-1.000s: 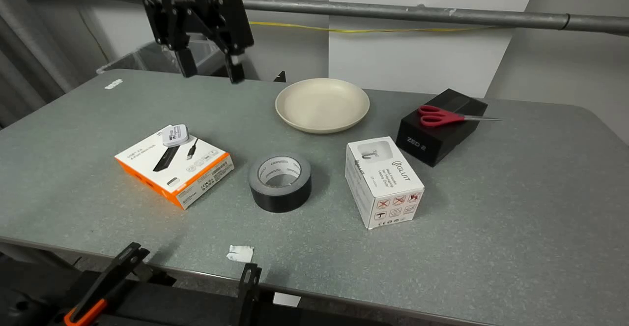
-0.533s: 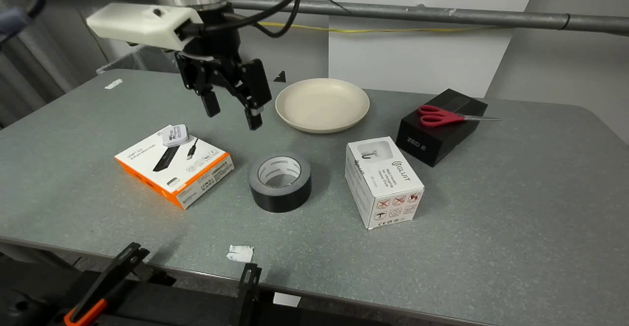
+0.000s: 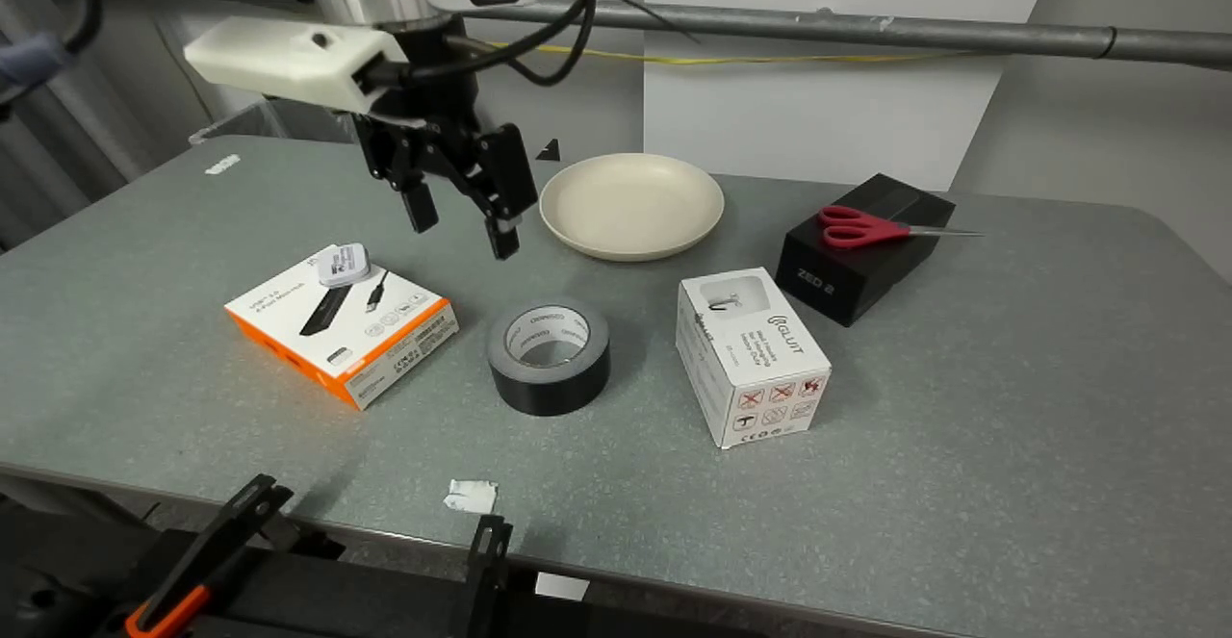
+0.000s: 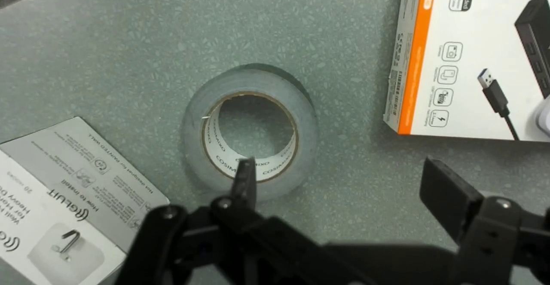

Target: Put the masking tape on the plate

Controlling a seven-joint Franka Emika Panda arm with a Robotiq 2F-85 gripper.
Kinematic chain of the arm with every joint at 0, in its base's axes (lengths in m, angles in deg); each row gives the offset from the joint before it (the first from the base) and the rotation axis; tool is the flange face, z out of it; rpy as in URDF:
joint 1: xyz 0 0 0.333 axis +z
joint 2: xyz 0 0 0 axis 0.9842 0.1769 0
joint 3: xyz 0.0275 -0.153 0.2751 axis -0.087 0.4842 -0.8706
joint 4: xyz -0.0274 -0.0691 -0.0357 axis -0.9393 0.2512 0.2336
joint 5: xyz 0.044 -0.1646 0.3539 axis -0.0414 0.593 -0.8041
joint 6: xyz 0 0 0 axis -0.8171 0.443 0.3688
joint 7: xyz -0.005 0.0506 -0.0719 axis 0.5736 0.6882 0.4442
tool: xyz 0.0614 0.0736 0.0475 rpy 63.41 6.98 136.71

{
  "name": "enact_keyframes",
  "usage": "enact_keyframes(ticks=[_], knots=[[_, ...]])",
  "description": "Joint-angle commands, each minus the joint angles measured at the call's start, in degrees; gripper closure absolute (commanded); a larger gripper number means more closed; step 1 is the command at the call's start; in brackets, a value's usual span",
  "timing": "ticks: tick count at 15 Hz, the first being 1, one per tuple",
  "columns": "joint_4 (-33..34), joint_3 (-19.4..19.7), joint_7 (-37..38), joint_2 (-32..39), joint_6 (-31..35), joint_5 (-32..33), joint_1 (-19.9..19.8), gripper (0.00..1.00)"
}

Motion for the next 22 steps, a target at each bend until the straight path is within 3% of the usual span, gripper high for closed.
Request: enact_keyframes(ticks=[1, 5, 12, 13, 14, 22], knots=[[-0.4, 1.3, 0.5, 4.2, 7.5, -1.0, -0.4, 0.00], [0.0, 2.8, 0.7, 10.0, 14.9, -1.7, 0.1, 0.00], [1.0, 5.3, 2.3, 18.8, 21.2, -1.7, 2.8, 0.00], [1.2, 5.3, 1.9, 19.6, 21.7, -2.5, 3.0, 0.25], [1.5, 5.1, 1.2, 20.5, 22.2, -3.5, 3.0, 0.26], [5.0, 3.9, -0.8, 23.2, 20.5, -9.6, 2.2, 0.88]])
